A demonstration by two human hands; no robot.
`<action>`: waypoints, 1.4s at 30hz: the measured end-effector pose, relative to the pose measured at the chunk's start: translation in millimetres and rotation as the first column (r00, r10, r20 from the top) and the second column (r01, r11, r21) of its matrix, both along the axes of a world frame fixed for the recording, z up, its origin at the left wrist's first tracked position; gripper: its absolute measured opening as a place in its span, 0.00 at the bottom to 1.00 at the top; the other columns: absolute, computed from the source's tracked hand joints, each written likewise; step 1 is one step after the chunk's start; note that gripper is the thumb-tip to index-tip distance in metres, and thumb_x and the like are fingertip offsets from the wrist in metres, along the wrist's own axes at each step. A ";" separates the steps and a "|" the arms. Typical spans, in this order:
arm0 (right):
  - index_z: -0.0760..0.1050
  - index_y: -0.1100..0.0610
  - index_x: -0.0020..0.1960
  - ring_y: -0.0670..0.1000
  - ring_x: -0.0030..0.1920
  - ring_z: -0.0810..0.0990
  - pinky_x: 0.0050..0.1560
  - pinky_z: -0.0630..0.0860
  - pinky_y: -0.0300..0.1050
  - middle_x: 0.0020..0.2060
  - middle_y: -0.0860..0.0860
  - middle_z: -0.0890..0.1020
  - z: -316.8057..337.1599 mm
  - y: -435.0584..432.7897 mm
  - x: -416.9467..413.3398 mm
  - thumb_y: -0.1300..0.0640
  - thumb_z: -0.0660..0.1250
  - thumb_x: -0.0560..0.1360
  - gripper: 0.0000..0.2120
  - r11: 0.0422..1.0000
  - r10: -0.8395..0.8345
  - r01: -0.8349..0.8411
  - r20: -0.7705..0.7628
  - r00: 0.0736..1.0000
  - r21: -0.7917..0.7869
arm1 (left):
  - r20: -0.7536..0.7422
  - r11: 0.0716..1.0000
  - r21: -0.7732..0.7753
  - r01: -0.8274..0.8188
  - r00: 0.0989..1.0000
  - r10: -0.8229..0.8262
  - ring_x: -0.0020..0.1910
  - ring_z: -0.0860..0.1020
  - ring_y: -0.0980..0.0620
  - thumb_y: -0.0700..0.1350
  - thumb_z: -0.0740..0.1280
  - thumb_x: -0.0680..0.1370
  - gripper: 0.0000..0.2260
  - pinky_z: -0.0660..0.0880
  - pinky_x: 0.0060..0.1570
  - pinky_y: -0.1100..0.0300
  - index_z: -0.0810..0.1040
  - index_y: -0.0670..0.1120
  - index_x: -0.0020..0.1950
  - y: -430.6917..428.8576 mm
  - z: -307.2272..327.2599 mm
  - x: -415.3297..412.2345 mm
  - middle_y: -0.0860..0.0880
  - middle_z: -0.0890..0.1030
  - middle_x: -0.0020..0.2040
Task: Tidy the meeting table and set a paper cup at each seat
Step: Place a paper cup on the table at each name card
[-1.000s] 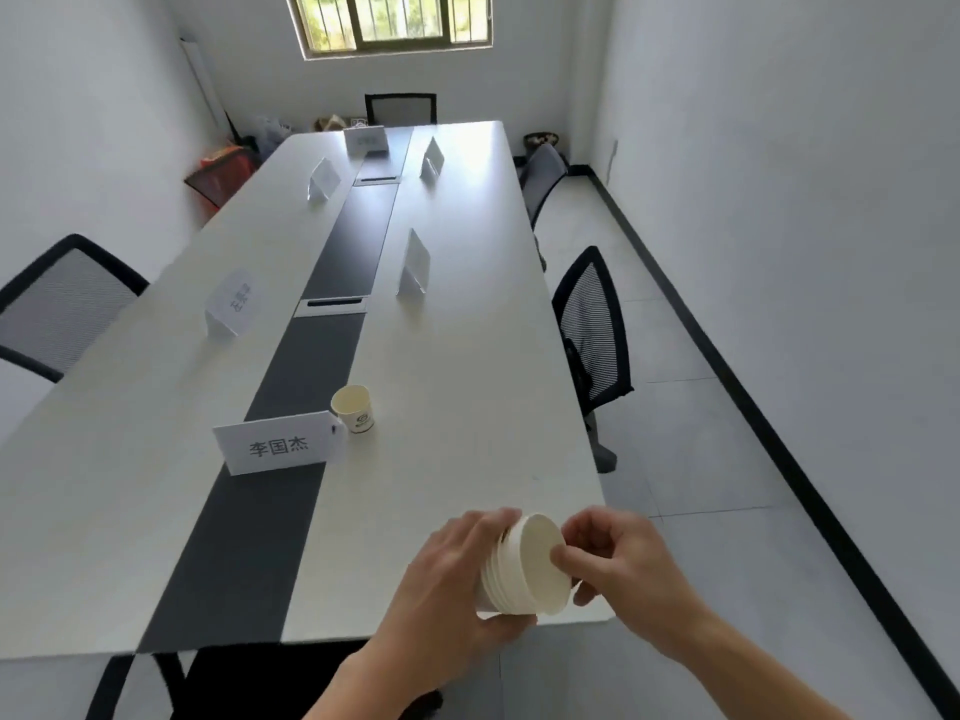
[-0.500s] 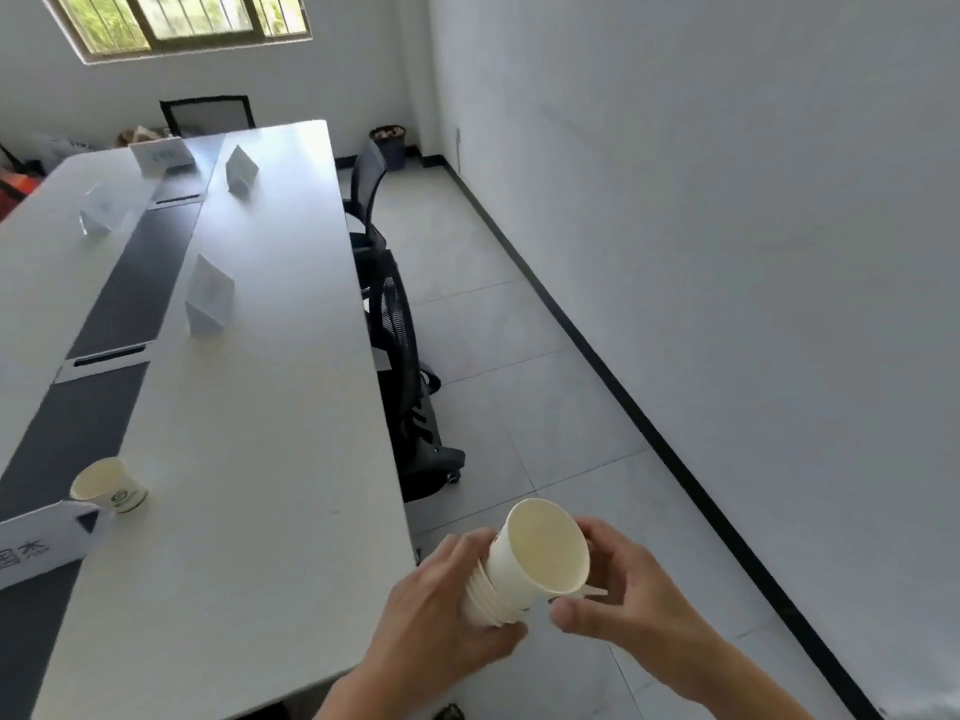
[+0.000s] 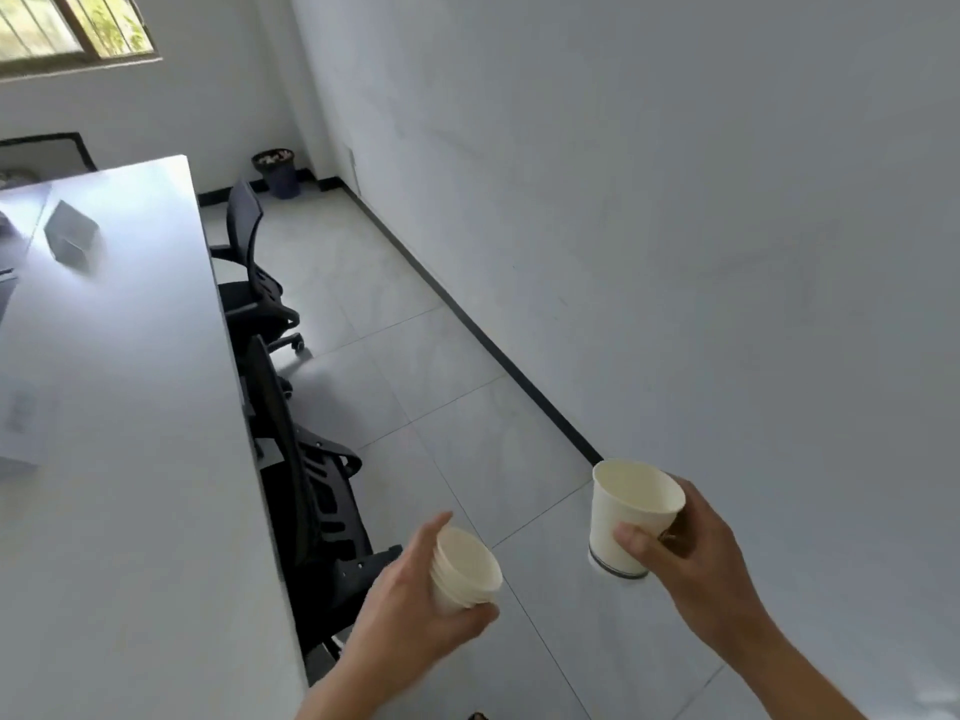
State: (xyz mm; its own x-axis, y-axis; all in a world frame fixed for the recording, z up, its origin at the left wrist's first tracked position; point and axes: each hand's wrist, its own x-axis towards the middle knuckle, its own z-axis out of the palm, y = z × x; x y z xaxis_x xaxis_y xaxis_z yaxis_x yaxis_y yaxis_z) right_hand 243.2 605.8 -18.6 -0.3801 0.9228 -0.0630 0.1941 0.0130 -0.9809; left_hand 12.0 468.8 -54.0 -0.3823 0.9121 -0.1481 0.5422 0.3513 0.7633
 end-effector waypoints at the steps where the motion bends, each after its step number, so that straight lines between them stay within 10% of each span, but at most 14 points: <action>1: 0.74 0.43 0.55 0.41 0.48 0.81 0.43 0.78 0.34 0.49 0.39 0.81 0.9 14.2 0.0 0.40 0.72 0.56 0.28 0.999 -0.029 0.028 0.034 0.999 0.043 | 0.044 0.999 0.009 -0.041 0.998 0.041 0.54 0.76 0.56 0.64 0.74 0.59 0.42 0.72 0.57 0.59 0.61 0.61 0.70 15.3 3.1 -10.8 0.59 0.77 0.53; 10: 0.72 0.41 0.55 0.39 0.48 0.80 0.40 0.76 0.26 0.49 0.38 0.80 -26.8 144.8 -4.8 0.41 0.74 0.57 0.28 0.991 -0.128 0.125 0.104 0.986 0.040 | 0.268 0.993 -0.007 -0.116 0.957 0.114 0.46 0.79 0.64 0.50 0.81 0.62 0.32 0.74 0.43 0.66 0.72 0.54 0.63 161.5 5.0 -62.1 0.58 0.81 0.47; 18: 0.74 0.42 0.55 0.44 0.48 0.82 0.43 0.82 0.42 0.47 0.43 0.83 -55.6 342.8 -61.4 0.50 0.80 0.63 0.24 0.975 0.199 -0.170 0.219 0.955 -0.145 | 0.205 0.969 -0.006 -0.246 0.948 0.242 0.46 0.79 0.63 0.60 0.79 0.55 0.37 0.74 0.45 0.65 0.73 0.55 0.62 318.1 13.4 -110.1 0.51 0.83 0.47; 33: 0.73 0.43 0.57 0.47 0.48 0.81 0.37 0.80 0.36 0.48 0.46 0.82 -43.8 577.8 -358.3 0.50 0.79 0.65 0.25 0.773 0.622 -0.624 0.333 0.709 -0.115 | 0.301 0.720 -0.012 -0.694 0.684 0.664 0.48 0.81 0.54 0.61 0.77 0.52 0.36 0.77 0.49 0.59 0.73 0.58 0.58 426.2 -15.7 -310.5 0.50 0.82 0.49; 42: 0.74 0.39 0.55 0.45 0.47 0.82 0.45 0.82 0.45 0.45 0.42 0.83 -13.9 668.7 -555.1 0.41 0.78 0.61 0.25 0.702 0.687 -0.706 0.347 0.639 -0.091 | 0.284 0.697 0.077 -0.713 0.686 0.670 0.46 0.80 0.61 0.60 0.77 0.55 0.34 0.76 0.47 0.63 0.71 0.61 0.58 523.0 29.6 -498.5 0.53 0.81 0.49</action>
State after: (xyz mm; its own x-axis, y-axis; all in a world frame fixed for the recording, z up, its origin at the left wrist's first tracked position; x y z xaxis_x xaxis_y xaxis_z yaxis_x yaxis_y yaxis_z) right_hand -312.0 1274.5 -32.4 -0.8749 0.3989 -0.2745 0.4152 0.3261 -0.8493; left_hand -486.5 991.8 -24.4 -0.8906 0.4175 -0.1804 0.0094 0.4134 0.9105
